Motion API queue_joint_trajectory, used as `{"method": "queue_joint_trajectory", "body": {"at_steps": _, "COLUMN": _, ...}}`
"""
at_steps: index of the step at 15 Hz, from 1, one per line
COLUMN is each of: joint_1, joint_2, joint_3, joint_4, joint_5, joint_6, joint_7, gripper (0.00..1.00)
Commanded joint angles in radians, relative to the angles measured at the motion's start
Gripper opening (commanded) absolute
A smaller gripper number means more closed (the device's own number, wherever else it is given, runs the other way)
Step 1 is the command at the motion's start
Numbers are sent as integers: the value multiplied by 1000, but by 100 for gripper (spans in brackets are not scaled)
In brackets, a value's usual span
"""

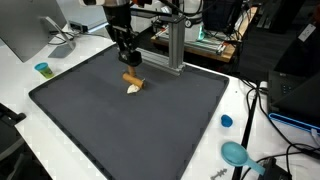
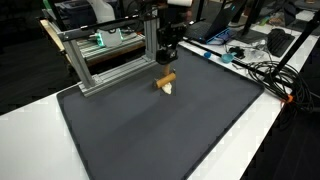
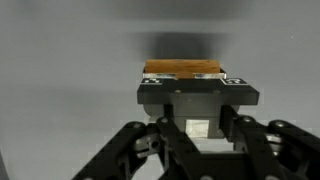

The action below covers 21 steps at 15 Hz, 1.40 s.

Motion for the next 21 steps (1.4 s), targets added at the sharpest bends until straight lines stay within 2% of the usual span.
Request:
{"method": "queue_joint_trajectory", "body": {"at_steps": 1, "joint_1": 1, "joint_2": 43, "joint_3": 0, "joint_4": 43, "joint_5": 5, "joint_6": 4, "joint_7": -14, "gripper": 22}}
{"method": "queue_joint_trajectory", "body": {"at_steps": 6, "joint_1": -2, "joint_2": 93, "joint_3": -2, "joint_4": 90, "joint_5": 12, "joint_6": 12, "joint_7": -14, "gripper": 22}}
{"method": "queue_joint_trajectory", "body": {"at_steps": 12, "joint_1": 3, "joint_2": 159, "joint_3": -14, "joint_4": 166, "joint_5": -8, "joint_6": -121, "joint_7": 4, "gripper": 22}}
{"method": "queue_joint_trajectory", "body": {"at_steps": 16, "joint_1": 3, "joint_2": 194, "joint_3": -14, "joint_4": 203, "joint_5": -6, "joint_6": -141, "joint_7": 4, "gripper": 22}}
{"method": "queue_joint_trajectory", "body": {"at_steps": 21, "joint_1": 3, "joint_2": 244, "joint_3": -17, "joint_4": 269, "joint_5": -7, "joint_6": -231, "joint_7": 8, "gripper": 22}}
